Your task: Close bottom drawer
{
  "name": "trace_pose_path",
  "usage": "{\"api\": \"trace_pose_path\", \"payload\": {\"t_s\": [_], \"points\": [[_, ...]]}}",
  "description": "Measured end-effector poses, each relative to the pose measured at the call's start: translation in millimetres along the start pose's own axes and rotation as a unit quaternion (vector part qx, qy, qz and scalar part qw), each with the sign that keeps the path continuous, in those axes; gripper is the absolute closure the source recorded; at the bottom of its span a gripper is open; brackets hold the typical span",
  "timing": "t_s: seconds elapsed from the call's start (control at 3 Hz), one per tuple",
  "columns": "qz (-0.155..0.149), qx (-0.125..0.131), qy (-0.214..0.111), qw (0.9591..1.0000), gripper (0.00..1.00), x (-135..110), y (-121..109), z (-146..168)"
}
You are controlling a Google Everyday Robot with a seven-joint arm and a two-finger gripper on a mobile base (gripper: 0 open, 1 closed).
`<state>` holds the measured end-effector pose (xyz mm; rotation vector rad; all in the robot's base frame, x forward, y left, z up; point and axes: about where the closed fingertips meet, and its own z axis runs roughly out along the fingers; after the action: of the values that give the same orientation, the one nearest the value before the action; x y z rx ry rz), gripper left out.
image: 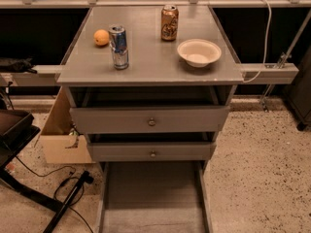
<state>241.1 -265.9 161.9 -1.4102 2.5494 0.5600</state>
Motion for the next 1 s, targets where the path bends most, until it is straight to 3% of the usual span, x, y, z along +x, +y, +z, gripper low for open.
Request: {"api": "trace_pose_path", "payload": {"t_s": [0.33,0.67,1.0], "points": [[-0.009,-0.023,-0.051,0.9984,1.00,4.2,25.1,37.2],[-0.055,-0.041,-0.113,0.9913,1.00,-21.7,43.0,73.7],[-0.082,-0.052,-0.146,0.9844,1.00,-41.1,53.6,92.9]]}}
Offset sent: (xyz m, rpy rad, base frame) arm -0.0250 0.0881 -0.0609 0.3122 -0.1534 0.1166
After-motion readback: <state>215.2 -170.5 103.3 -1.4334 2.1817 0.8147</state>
